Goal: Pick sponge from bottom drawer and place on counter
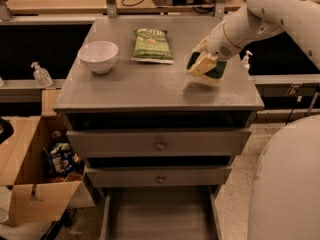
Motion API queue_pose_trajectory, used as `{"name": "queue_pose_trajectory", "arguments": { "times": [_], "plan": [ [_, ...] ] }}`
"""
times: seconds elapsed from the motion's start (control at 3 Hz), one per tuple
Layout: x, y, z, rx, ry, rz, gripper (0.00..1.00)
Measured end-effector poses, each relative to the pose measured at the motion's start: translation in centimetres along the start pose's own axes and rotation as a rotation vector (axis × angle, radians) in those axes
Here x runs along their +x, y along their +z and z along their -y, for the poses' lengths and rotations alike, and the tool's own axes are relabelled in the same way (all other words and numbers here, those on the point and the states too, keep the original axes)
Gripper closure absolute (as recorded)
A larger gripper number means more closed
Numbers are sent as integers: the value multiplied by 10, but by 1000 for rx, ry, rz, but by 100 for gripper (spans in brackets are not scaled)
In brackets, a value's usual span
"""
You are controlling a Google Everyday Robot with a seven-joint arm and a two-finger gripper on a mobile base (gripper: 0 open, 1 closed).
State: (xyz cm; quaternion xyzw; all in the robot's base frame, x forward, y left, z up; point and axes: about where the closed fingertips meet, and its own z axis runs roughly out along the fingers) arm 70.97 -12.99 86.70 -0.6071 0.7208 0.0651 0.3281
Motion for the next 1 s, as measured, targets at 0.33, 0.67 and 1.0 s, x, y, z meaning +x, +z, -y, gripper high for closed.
{"name": "queue_pose_trajectory", "arguments": {
  "times": [0.33,0.67,1.0],
  "plan": [
    [-1,3,-1,-5,-1,0,4],
    [-1,4,-1,-7,-1,0,0],
    [-1,4,-1,-7,-1,0,0]
  ]
}}
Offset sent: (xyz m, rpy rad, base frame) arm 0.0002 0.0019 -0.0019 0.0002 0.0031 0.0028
